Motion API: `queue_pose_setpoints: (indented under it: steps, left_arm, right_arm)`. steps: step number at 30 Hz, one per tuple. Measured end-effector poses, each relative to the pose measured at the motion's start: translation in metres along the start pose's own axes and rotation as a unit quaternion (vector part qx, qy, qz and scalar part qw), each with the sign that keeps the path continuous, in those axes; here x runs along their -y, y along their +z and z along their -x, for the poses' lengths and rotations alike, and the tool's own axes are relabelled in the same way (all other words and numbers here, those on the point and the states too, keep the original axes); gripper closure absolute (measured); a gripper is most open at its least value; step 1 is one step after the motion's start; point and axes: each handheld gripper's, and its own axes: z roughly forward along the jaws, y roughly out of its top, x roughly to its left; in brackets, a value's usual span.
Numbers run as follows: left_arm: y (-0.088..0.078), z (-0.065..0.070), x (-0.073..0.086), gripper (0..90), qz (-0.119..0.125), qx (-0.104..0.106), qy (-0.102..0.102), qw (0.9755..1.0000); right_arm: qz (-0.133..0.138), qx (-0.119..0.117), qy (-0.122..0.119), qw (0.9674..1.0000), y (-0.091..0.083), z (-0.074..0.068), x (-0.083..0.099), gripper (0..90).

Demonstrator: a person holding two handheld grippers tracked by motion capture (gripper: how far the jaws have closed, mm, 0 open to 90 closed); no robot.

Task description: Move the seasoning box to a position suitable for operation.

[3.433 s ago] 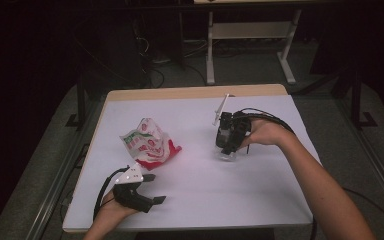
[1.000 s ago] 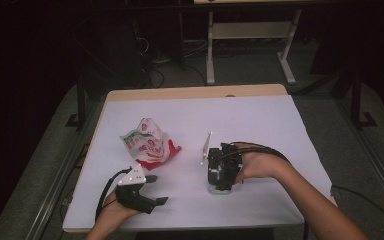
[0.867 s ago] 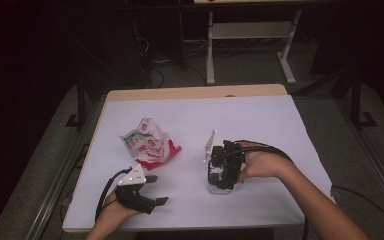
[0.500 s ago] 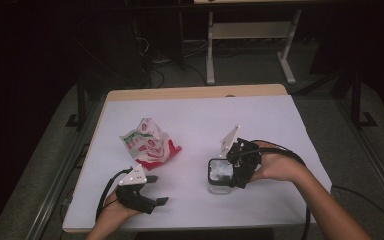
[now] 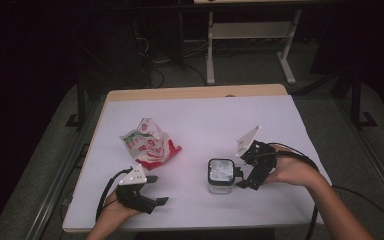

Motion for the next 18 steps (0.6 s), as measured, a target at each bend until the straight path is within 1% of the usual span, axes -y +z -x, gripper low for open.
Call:
queue_pose_setpoints:
  steps: [1,4,5,6,7,8,9,10,11,12,14,16,17,18]
  left_arm:
    - [0.000,0.000,0.000,16.1,0.000,0.000,0.000,1.0000]
    - [0.000,0.000,0.000,16.1,0.000,-0.001,-0.001,1.0000]
    - [0.000,0.000,0.000,16.1,0.001,-0.001,-0.001,1.0000]
    - [0.000,0.000,0.000,16.1,0.002,-0.001,-0.002,1.0000]
    - [0.000,0.000,0.000,16.1,0.002,0.000,-0.003,1.0000]
    - [0.000,0.000,-0.001,16.1,0.002,0.000,-0.002,1.0000]
    - [0.000,0.001,-0.001,16.1,0.003,0.000,-0.006,1.0000]
    - [0.000,0.001,-0.001,16.1,0.004,0.001,-0.009,1.0000]
    - [0.000,0.001,-0.001,16.1,0.004,0.000,-0.001,1.0000]
    - [0.000,0.001,-0.001,16.1,0.005,0.001,-0.001,1.0000]
    - [0.001,0.001,-0.001,16.1,0.005,0.003,-0.003,1.0000]
    - [0.001,0.001,-0.001,16.1,0.005,0.005,-0.002,1.0000]
    - [0.001,0.002,-0.001,16.1,0.004,0.004,-0.002,1.0000]
    - [0.001,0.002,-0.001,16.1,0.003,0.003,-0.002,1.0000]
  right_arm:
    - [0.004,0.003,0.002,1.0000,-0.001,0.000,0.004,5.8]
    - [0.023,0.005,0.020,0.9995,-0.005,0.000,0.016,6.7]
    - [0.026,0.010,0.029,0.9992,-0.006,0.000,0.020,7.7]
    - [0.033,0.010,0.035,0.9988,-0.007,0.000,0.025,10.4]
    - [0.045,0.007,0.043,0.9980,-0.009,-0.001,0.029,14.1]
    - [0.060,-0.001,0.049,0.9970,-0.010,-0.001,0.034,14.6]
    - [0.064,-0.001,0.055,0.9964,-0.010,-0.002,0.038,16.5]
    - [0.060,0.000,0.063,0.9962,-0.008,-0.003,0.043,19.2]
    - [0.062,0.004,0.066,0.9959,-0.008,-0.004,0.046,21.5]
    - [0.068,0.000,0.080,0.9945,-0.008,-0.005,0.050,26.1]
    - [0.089,0.003,0.089,0.9920,-0.006,-0.006,0.059,35.8]
    - [0.104,0.007,0.106,0.9889,-0.006,-0.010,0.067,43.4]
    - [0.116,0.008,0.119,0.9861,-0.006,-0.012,0.071,50.3]
    - [0.128,0.006,0.125,0.9838,-0.006,-0.014,0.075,55.4]
